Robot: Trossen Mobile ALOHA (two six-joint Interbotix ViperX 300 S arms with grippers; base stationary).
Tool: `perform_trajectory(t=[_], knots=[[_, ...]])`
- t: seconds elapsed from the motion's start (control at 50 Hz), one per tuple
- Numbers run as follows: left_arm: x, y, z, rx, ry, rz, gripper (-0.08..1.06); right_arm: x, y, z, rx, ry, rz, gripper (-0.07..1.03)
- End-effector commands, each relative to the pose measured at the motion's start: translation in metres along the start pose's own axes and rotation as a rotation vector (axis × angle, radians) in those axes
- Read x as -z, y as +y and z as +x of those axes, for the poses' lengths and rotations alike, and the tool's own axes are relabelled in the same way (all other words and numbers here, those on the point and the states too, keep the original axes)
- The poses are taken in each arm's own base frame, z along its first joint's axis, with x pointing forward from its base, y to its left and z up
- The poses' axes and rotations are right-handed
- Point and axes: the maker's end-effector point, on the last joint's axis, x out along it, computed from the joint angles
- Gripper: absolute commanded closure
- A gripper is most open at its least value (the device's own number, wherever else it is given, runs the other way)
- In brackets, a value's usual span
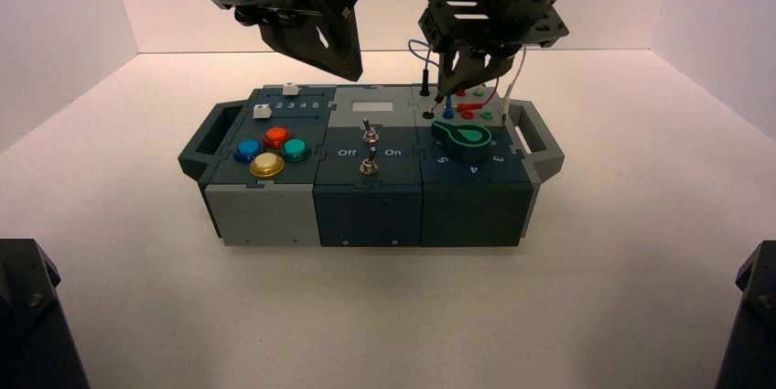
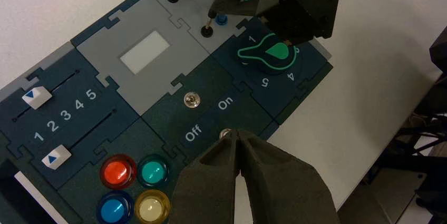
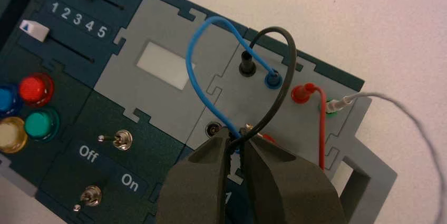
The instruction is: Pull the blue wire.
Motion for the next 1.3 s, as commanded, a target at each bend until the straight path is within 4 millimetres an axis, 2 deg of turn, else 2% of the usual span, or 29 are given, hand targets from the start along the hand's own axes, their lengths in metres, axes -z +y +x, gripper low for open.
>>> perform_trajectory(t=[0.02, 0.4, 0.7, 0.9, 1.04, 1.2, 1.3], knots=[[-0.013, -0.003, -0.006, 0.007, -0.042, 0.008, 1.01, -0.021, 0.006, -0.015, -0.016, -0.069, -0.005, 0.99], [-0.014, -0.003, -0.006, 0.007, -0.044, 0.011, 1.01, -0.022, 0.007, -0.017, -0.017, -0.070, -0.005, 0.99], [-0.014, -0.003, -0.006, 0.006, -0.044, 0.012, 1.01, -0.031, 0.012, -0.008, -0.022, -0.061, -0.014, 0.99], [-0.013, -0.003, -0.006, 0.006, -0.042, 0.012, 1.01, -0.045, 0.016, -0.004, -0.027, -0.079, -0.017, 0.99], [-0.013, -0.003, -0.006, 0.006, -0.042, 0.015, 1.01, -0.048, 0.016, 0.008, -0.025, -0.055, -0.015, 0.98], [-0.014, -0.003, -0.006, 0.006, -0.044, 0.020, 1.01, -0.043, 0.017, 0.012, -0.025, -0.024, -0.015, 0.84], [-0.015, -0.003, -0.006, 0.006, -0.046, 0.021, 1.01, -0.044, 0.017, 0.009, -0.026, -0.028, -0.016, 0.79]])
